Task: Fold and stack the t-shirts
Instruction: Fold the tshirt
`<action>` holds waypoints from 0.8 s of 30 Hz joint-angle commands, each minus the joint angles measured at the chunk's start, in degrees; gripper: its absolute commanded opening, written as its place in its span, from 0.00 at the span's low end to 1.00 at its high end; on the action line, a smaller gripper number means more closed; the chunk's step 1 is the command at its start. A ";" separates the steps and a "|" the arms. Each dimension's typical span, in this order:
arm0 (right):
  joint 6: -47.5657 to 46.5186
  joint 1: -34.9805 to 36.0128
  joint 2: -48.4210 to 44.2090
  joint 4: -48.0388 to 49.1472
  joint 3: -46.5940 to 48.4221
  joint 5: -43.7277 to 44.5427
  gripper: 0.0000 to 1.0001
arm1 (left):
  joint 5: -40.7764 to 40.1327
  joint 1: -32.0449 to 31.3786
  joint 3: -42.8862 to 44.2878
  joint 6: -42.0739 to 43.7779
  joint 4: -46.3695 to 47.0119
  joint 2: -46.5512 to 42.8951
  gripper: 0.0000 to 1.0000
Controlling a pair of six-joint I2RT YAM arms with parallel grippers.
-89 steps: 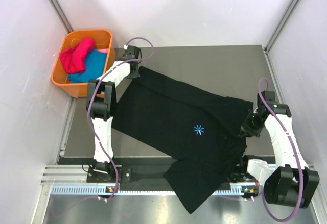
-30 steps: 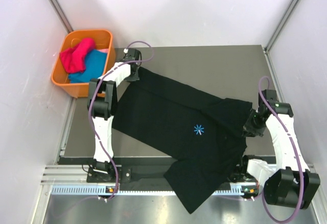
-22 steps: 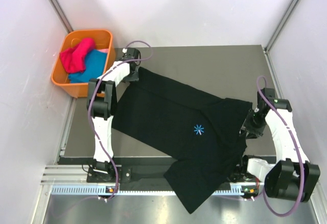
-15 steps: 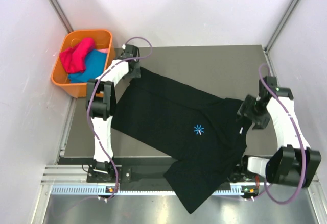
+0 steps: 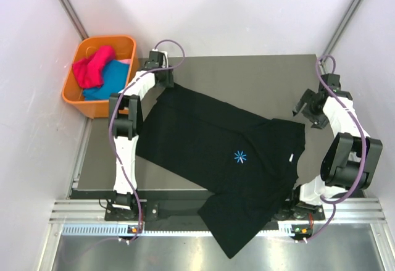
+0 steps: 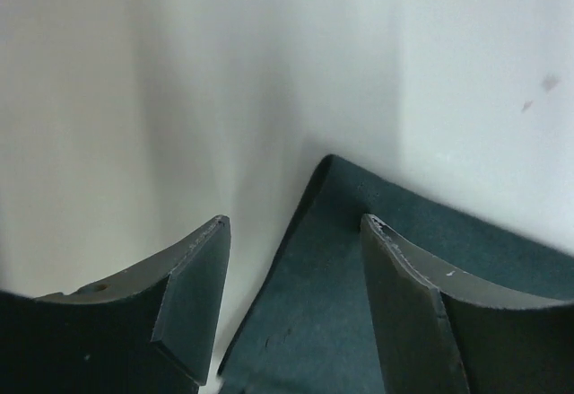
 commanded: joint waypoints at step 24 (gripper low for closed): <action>-11.51 -2.72 10.14 13.31 -3.63 -3.25 0.60 | 11.79 2.88 0.69 -5.86 7.89 5.06 0.00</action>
